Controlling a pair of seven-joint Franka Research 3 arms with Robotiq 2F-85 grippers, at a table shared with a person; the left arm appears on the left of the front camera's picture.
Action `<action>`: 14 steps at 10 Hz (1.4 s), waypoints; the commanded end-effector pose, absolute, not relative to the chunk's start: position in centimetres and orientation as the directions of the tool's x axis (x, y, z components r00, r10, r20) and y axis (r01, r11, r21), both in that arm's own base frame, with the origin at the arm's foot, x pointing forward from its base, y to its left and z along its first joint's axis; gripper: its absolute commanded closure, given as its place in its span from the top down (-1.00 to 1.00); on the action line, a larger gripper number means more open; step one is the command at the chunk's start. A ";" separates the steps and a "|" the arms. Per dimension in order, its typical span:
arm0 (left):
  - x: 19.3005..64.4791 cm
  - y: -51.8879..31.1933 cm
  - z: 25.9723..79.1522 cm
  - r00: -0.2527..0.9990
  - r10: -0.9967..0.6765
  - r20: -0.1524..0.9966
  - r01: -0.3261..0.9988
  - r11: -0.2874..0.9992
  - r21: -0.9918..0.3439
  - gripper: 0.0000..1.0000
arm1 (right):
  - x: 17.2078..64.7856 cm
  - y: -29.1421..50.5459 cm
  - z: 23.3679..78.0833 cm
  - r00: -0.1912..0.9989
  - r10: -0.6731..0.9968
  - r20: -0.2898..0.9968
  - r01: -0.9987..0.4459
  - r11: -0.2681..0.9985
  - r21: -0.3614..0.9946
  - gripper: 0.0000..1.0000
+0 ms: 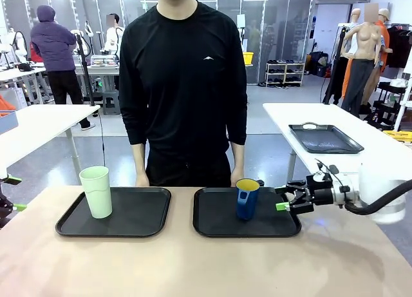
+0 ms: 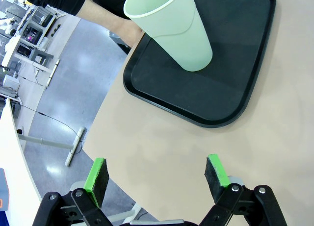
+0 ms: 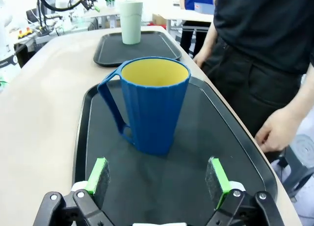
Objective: Sort and store the cups by type.
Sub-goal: Pick up the Handle plastic cup and place it into the empty Flat Tray.
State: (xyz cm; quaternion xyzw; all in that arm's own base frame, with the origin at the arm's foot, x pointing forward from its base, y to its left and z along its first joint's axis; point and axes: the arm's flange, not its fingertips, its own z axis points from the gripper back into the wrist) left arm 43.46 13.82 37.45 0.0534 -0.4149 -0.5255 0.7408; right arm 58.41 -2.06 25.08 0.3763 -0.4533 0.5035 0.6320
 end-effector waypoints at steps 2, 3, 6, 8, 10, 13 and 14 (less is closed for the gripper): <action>43.4 13.8 37.7 0.096 -0.826 0.555 0.734 0.436 0.521 1.00 | 56.2 -2.6 27.9 0.147 0.405 0.902 -0.959 0.280 0.031 1.00; 43.4 13.8 37.7 0.096 -0.826 0.555 0.734 0.436 0.521 1.00 | 56.0 -2.8 28.2 0.158 0.416 0.895 -0.952 0.304 0.026 1.00; 43.4 13.8 37.7 0.096 -0.826 0.555 0.734 0.436 0.521 1.00 | 56.8 -3.2 27.4 0.114 0.390 0.914 -0.964 0.266 0.007 1.00; 43.4 13.8 37.7 0.096 -0.826 0.555 0.734 0.436 0.521 1.00 | 56.8 -3.2 27.4 0.114 0.390 0.914 -0.964 0.266 0.007 1.00; 43.4 13.8 37.7 0.096 -0.826 0.555 0.734 0.436 0.521 1.00 | 56.8 -3.2 27.4 0.114 0.390 0.914 -0.964 0.266 0.007 1.00; 43.4 13.8 37.7 0.096 -0.826 0.555 0.734 0.436 0.521 1.00 | 56.8 -3.2 27.4 0.114 0.390 0.914 -0.964 0.266 0.007 1.00; 43.4 13.8 37.7 0.096 -0.826 0.555 0.734 0.436 0.521 1.00 | 56.8 -3.2 27.4 0.114 0.390 0.914 -0.964 0.266 0.007 1.00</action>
